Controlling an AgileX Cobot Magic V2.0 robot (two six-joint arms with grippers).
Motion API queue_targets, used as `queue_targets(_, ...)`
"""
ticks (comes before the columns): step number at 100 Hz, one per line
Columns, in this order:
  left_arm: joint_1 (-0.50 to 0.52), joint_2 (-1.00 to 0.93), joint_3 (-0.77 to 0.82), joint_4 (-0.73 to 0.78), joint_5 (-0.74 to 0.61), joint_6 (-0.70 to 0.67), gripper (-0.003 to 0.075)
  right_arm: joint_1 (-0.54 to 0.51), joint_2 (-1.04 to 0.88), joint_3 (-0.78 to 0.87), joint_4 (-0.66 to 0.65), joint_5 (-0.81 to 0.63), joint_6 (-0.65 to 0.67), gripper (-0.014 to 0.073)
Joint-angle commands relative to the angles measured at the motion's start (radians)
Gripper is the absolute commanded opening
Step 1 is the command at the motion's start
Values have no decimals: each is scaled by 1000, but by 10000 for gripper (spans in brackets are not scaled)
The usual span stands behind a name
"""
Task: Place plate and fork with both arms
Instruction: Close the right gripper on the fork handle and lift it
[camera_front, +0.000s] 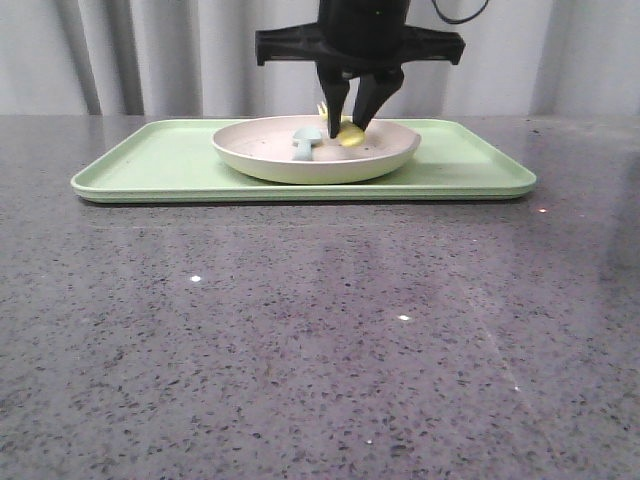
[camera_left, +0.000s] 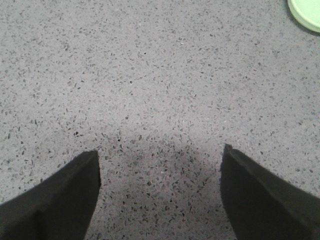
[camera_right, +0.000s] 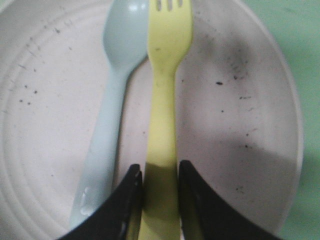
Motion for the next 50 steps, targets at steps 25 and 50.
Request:
queue_targets(25, 1, -2, -26, -5, -53, -2, 492, -20, -69, -169, -93, 88, -1, 108)
queue_targets(50, 1, -2, -26, -5, -52, -2, 492, -114, -103, -180, -67, 127, -85, 108)
